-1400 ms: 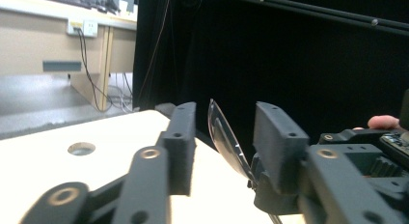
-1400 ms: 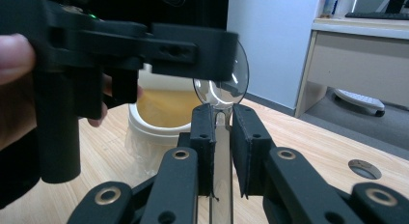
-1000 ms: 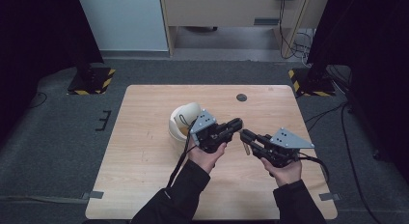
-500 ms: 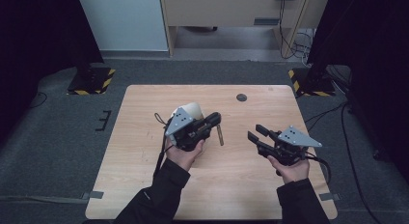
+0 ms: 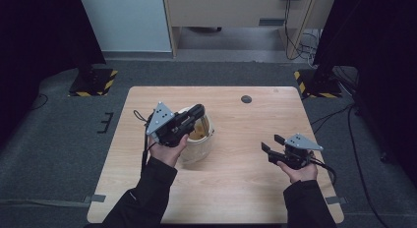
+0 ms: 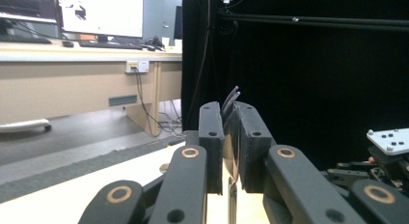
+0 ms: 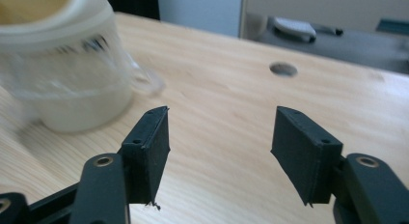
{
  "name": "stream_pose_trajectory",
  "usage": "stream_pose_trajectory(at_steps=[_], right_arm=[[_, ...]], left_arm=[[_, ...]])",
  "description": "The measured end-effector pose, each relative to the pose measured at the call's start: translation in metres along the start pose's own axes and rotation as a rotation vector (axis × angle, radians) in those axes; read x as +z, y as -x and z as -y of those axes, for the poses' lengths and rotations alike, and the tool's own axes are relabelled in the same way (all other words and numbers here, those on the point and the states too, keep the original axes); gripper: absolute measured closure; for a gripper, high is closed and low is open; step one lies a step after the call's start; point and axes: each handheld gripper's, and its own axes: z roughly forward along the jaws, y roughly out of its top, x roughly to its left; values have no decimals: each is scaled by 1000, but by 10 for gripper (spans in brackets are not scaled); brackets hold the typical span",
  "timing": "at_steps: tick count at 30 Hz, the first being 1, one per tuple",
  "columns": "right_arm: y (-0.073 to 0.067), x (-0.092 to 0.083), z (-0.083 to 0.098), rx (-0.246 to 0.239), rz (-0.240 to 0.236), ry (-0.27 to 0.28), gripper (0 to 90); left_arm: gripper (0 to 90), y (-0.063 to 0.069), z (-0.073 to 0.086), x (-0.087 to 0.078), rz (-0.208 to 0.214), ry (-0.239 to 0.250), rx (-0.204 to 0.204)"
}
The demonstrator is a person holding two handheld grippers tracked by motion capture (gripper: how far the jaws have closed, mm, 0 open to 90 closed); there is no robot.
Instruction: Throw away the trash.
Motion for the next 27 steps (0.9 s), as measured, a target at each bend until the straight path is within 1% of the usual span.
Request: stream_pose_trajectory(at_steps=[1,4,7,9,10,11,13,18,21,22,25,26,27], right_arm=[[0,0,0,0,0,0,377],[5,4,8,3,17,-32,365],[7,7,12,0,22,-49,353],[7,7,12,-6,24,-51,352],[6,8,12,-11,22,-55,348],[6,9,13,-16,20,-59,347],[5,10,13,-16,20,-62,346],[4,11,14,-26,16,-72,345],[5,11,14,-27,17,-71,343],[5,11,14,-28,17,-71,343],[5,11,14,-31,14,-76,343],[5,11,14,-31,14,-76,343],[5,11,14,-31,15,-77,343]], left_arm=[[824,0,0,0,0,0,0],[824,-3,1,1,-20,-13,40],[826,-7,6,1,-47,-18,81],[826,-8,8,2,-50,-20,83],[825,-10,13,3,-53,-28,90],[825,-10,13,3,-53,-28,90],[825,-11,18,3,-55,-37,101],[825,-15,31,4,-61,-57,103],[826,-17,41,5,-51,-66,91],[825,-18,44,5,-49,-75,94],[824,-19,53,7,-39,-93,86],[824,-19,53,7,-39,-93,86],[823,-20,58,8,-34,-107,82]])
